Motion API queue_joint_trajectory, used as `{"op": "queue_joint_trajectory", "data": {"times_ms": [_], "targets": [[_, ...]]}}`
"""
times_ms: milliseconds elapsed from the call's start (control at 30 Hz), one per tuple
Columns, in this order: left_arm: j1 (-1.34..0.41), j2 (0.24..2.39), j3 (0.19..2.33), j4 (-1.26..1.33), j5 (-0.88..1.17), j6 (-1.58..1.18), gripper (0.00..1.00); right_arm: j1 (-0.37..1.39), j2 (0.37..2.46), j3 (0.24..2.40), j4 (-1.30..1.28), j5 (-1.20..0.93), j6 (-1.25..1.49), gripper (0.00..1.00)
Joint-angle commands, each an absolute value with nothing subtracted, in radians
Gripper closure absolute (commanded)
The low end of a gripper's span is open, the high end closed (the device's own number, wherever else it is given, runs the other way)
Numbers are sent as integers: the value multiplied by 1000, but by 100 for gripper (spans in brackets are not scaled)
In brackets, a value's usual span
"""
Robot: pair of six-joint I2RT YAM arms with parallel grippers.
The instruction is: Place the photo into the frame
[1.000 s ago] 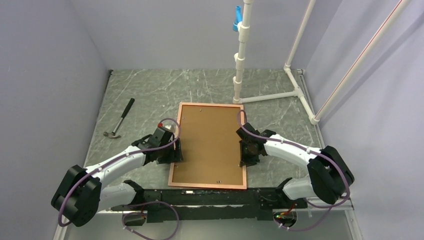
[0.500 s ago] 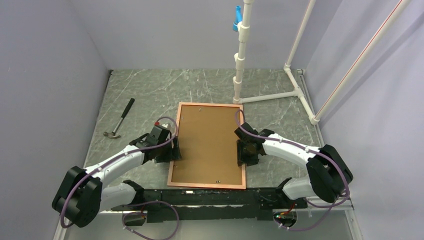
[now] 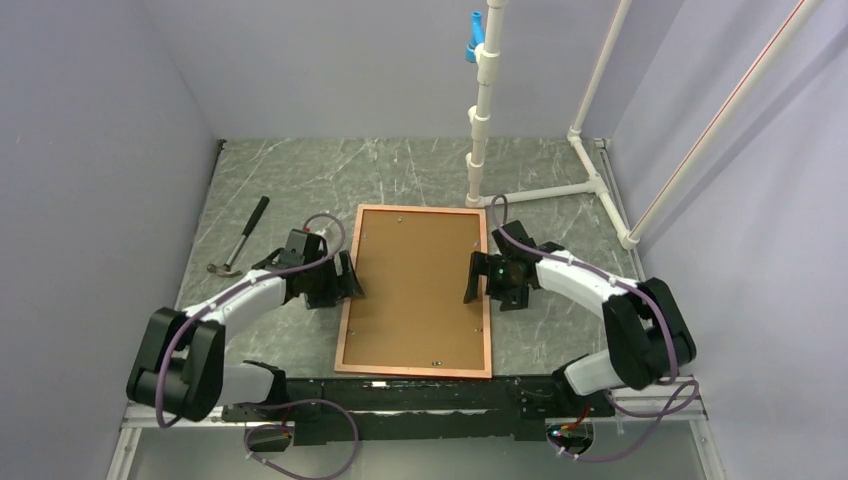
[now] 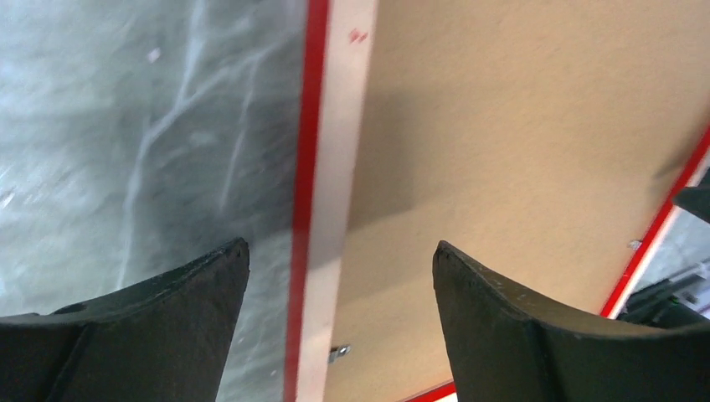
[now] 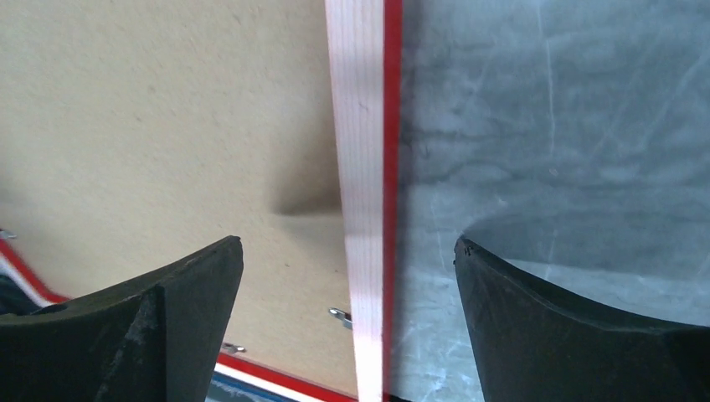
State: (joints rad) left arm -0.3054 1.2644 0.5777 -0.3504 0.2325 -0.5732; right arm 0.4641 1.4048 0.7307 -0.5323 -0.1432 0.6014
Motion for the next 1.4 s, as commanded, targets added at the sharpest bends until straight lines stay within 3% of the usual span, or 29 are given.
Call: {"op": "queue_joint_trajectory", "data": {"times_ms": [0, 233, 833, 1067, 1367], "targets": [[-296, 1362, 595, -241, 377, -541, 16, 426, 1485, 808, -409, -281, 560, 1], [-318, 1335, 549, -201, 494, -575, 23, 425, 1495, 819, -404, -334, 563, 2], [-449, 1079, 440, -314, 397, -654, 24, 426, 1279, 662, -476, -348, 590, 3], [-444, 1105, 540, -447, 231, -586, 6, 422, 1310, 715, -521, -251, 556, 0], [-342, 1305, 735, -388, 221, -506, 6, 358, 1452, 839, -480, -257, 514, 0]]}}
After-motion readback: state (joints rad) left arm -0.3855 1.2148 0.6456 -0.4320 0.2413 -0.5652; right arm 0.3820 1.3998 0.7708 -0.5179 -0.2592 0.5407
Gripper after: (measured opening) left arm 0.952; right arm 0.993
